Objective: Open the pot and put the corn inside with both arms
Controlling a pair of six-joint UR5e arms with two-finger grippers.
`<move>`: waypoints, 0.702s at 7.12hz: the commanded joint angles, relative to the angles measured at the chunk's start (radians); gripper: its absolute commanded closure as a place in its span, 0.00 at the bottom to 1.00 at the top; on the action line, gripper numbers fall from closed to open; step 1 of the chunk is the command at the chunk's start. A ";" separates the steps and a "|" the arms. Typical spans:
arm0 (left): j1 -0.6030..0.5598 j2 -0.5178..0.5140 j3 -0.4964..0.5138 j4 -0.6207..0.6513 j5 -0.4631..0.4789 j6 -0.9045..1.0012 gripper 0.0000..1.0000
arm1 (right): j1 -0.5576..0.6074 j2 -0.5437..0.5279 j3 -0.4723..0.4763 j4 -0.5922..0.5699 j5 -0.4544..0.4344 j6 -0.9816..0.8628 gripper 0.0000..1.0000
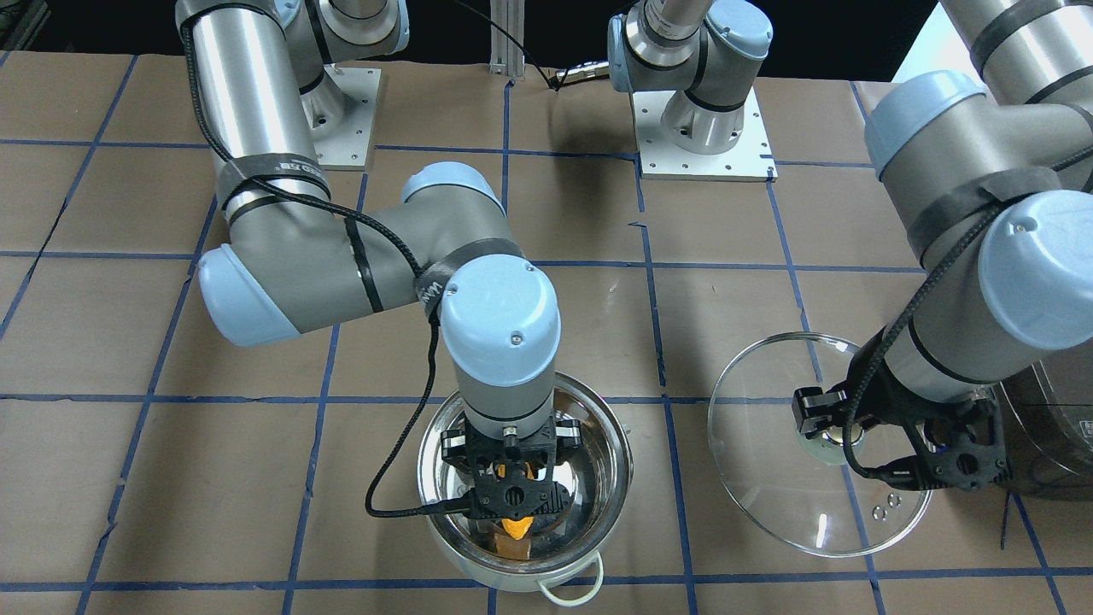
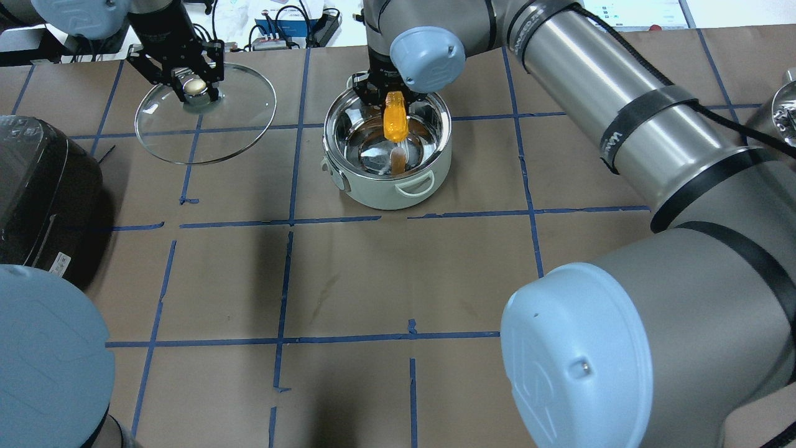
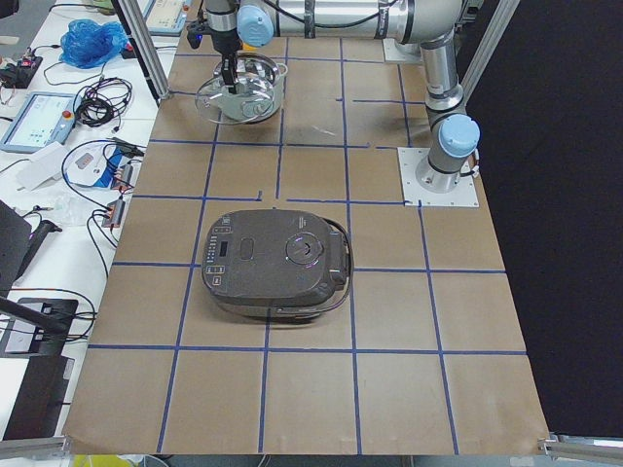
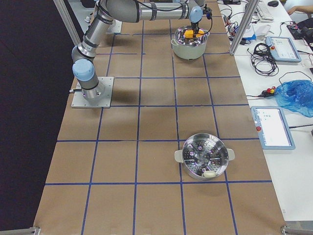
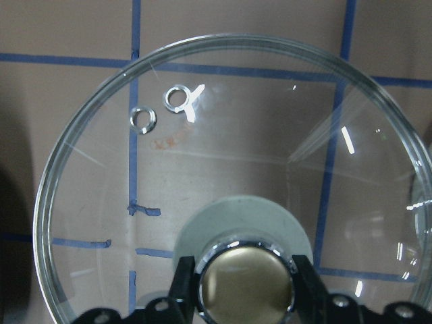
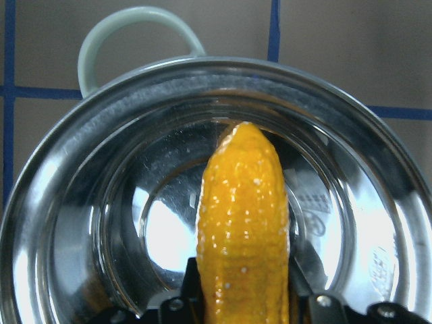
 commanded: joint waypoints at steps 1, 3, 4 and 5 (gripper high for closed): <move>0.045 -0.031 -0.192 0.235 -0.004 0.013 0.89 | 0.014 0.049 0.021 -0.069 -0.003 0.010 0.86; 0.047 -0.040 -0.288 0.349 -0.004 0.019 0.90 | 0.016 0.047 0.046 -0.072 -0.004 0.002 0.00; 0.047 -0.075 -0.282 0.363 -0.006 0.016 0.90 | 0.016 0.041 0.044 -0.070 -0.004 0.000 0.00; 0.047 -0.101 -0.284 0.397 -0.009 0.010 0.90 | 0.016 -0.006 0.047 -0.057 -0.006 -0.001 0.00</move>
